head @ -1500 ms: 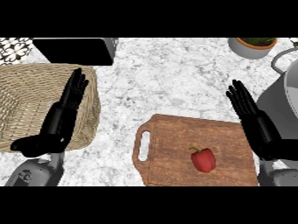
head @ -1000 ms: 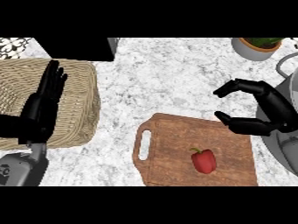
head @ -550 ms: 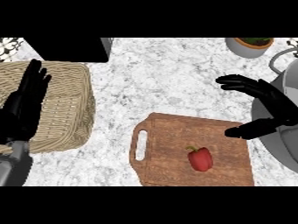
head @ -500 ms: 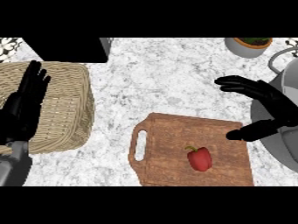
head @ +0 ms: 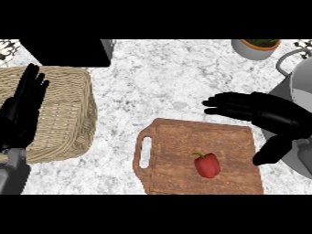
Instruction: Pick the bell pepper from the cutting board and place it in the pot
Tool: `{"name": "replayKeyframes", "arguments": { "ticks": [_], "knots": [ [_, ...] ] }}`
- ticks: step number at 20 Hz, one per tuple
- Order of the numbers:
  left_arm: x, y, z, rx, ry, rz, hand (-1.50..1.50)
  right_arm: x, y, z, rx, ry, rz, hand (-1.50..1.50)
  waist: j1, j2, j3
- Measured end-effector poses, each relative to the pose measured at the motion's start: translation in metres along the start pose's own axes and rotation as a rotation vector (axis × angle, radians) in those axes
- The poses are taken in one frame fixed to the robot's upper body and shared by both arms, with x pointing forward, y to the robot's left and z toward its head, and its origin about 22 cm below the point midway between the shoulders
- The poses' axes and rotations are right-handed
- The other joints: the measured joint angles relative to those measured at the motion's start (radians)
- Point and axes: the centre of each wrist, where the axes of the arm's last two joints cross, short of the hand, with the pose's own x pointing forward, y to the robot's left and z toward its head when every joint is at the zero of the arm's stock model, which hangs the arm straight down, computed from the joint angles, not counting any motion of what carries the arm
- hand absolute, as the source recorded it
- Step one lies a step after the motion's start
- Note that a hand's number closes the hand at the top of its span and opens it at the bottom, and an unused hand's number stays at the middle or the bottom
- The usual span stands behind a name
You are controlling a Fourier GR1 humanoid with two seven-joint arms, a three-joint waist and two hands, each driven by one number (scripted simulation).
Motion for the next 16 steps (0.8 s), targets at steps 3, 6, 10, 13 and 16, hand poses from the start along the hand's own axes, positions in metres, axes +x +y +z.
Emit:
{"name": "replayKeyframes", "arguments": {
  "ticks": [3, 6, 10, 13, 16],
  "knots": [
    [-0.002, -0.001, 0.000, 0.002, 0.002, -0.004, 0.00, 0.023, 0.010, -0.012, 0.118, 0.054, 0.075, -1.50, -0.004, 0.000, 0.000],
    [0.004, 0.002, -0.001, 0.004, -0.001, -0.002, 0.00, 0.043, 0.027, -0.020, 0.218, 0.108, 0.129, -1.50, -0.004, 0.000, 0.000],
    [0.004, 0.003, 0.001, 0.003, -0.001, 0.000, 0.00, 0.064, 0.049, -0.032, 0.281, 0.167, 0.155, -1.50, 0.000, 0.003, 0.001],
    [0.004, -0.003, -0.002, 0.001, -0.006, 0.005, 0.00, 0.070, 0.059, -0.036, 0.298, 0.189, 0.152, -1.50, 0.001, 0.005, 0.002],
    [0.003, -0.001, -0.006, 0.001, -0.005, 0.000, 0.00, 0.075, 0.071, -0.040, 0.310, 0.204, 0.154, -1.50, 0.002, 0.006, 0.002]
  ]
}}
